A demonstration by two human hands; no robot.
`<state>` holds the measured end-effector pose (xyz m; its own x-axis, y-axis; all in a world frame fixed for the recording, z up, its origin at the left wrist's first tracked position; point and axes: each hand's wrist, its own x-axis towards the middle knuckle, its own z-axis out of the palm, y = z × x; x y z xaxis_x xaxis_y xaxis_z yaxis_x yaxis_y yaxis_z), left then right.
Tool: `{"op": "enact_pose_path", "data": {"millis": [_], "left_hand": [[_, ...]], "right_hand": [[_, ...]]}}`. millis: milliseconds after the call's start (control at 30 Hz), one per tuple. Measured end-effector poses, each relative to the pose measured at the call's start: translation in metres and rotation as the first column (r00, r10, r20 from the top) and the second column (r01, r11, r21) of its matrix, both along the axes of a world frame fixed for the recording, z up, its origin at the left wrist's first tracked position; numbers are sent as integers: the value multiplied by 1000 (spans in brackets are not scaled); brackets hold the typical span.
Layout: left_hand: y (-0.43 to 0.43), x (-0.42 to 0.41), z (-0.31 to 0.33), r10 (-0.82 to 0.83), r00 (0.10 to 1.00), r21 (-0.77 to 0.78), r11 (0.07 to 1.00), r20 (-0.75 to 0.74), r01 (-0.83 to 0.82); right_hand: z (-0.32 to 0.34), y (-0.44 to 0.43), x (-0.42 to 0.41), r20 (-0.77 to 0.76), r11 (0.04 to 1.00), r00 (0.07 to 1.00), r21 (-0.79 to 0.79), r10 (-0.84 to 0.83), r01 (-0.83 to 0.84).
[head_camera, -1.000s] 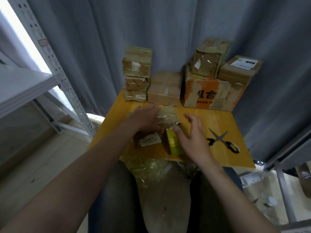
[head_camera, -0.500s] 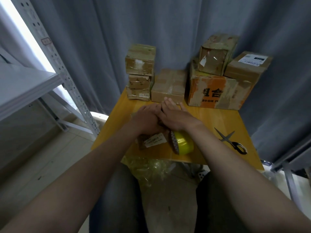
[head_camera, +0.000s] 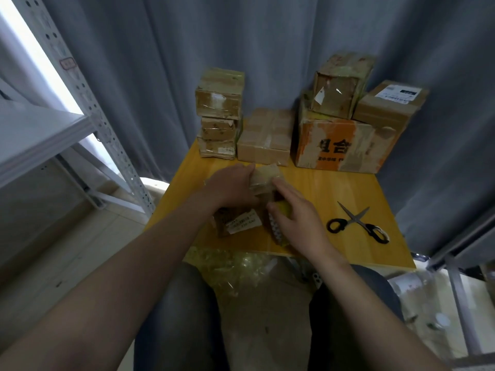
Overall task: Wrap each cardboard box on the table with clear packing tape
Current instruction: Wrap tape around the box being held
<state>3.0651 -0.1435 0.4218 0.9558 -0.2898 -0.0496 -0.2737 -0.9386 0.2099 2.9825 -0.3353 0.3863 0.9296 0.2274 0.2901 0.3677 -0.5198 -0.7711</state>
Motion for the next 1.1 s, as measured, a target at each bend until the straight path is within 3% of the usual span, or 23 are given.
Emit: {"op": "enact_pose_path", "data": {"millis": [67, 167, 267, 333, 433, 567, 700, 833, 967, 1100], "left_hand": [[1, 5, 6, 11, 1000, -24, 1000, -25, -11], [14, 20, 18, 2, 977, -105, 994, -212, -25], [30, 27, 28, -50, 900, -181, 983, -432, -32], [35, 28, 31, -77, 857, -196, 980, -509, -29], [36, 31, 37, -78, 888, -97, 995, -452, 39], [33, 40, 43, -24, 985, 16, 1000, -170, 27], [26, 32, 17, -127, 966, -59, 991, -225, 116], [19, 29, -4, -75, 993, -175, 983, -95, 58], [20, 36, 2, -68, 977, -205, 978, -201, 26], [22, 38, 0, -72, 977, -225, 974, -203, 25]], "right_hand": [[-3, 2, -8, 22, 991, 995, 97, -97, 94], [-5, 3, -19, 39, 951, 970, 213, -238, 225], [4, 0, -28, -115, 864, 985, 475, -127, 166], [11, 1, -31, -91, 866, 996, 498, -10, 54], [17, 6, -23, -66, 890, 994, 454, 85, -46], [26, 16, 9, -94, 915, 993, 403, 64, -21], [32, 28, 43, -115, 932, 993, 357, -22, 62], [29, 35, 62, -128, 939, 989, 324, -79, 117], [47, 39, 77, -166, 958, 980, 248, -105, 145], [68, 35, 67, -194, 962, 973, 220, -121, 164]]}}
